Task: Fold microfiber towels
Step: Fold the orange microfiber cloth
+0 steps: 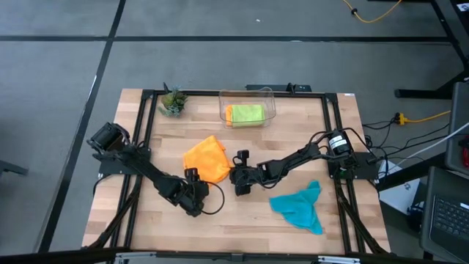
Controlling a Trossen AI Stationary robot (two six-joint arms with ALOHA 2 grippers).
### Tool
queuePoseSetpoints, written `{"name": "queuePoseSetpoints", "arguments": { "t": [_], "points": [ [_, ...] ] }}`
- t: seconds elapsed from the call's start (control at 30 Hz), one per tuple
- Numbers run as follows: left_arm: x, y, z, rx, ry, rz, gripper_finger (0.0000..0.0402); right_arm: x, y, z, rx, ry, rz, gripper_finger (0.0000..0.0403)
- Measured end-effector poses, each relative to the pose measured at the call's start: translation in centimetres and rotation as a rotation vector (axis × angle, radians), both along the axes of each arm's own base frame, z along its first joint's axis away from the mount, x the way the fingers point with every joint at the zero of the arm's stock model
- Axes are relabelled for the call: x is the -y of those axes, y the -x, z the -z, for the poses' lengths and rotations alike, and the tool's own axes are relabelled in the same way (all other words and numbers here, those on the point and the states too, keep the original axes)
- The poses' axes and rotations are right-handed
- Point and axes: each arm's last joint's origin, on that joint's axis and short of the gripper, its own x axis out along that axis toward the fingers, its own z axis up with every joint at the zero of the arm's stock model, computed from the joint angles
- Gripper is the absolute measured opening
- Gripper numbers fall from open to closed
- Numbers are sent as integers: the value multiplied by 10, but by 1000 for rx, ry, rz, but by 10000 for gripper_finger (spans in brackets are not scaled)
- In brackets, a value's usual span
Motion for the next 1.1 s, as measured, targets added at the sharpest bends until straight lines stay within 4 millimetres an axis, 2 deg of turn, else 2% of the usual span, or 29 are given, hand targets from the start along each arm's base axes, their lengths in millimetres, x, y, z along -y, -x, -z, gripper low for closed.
{"name": "queuePoseSetpoints", "arguments": {
  "t": [0.27, 0.57, 0.73, 0.93, 1.03, 1.1],
  "points": [
    [-8, -1, 1, -36, -8, -18, 222, -1, 0, 0, -7, -22, -23, 8],
    [-7, -1, 2, -45, 6, -12, 157, -1, 0, 0, -7, -29, -26, 8],
    [-7, -1, 2, -44, 12, -10, 100, -1, 0, 0, -7, -32, -27, 8],
    [-8, 0, 3, -47, 0, -18, 12, -1, 0, 0, -6, -32, -28, 9],
    [-9, 1, 4, -27, -15, -65, 6, -2, 0, -1, -8, -50, -43, 9],
    [-10, 1, 2, -14, -24, -82, 2, -3, 2, -9, -13, -105, -57, 9]
  ]
}}
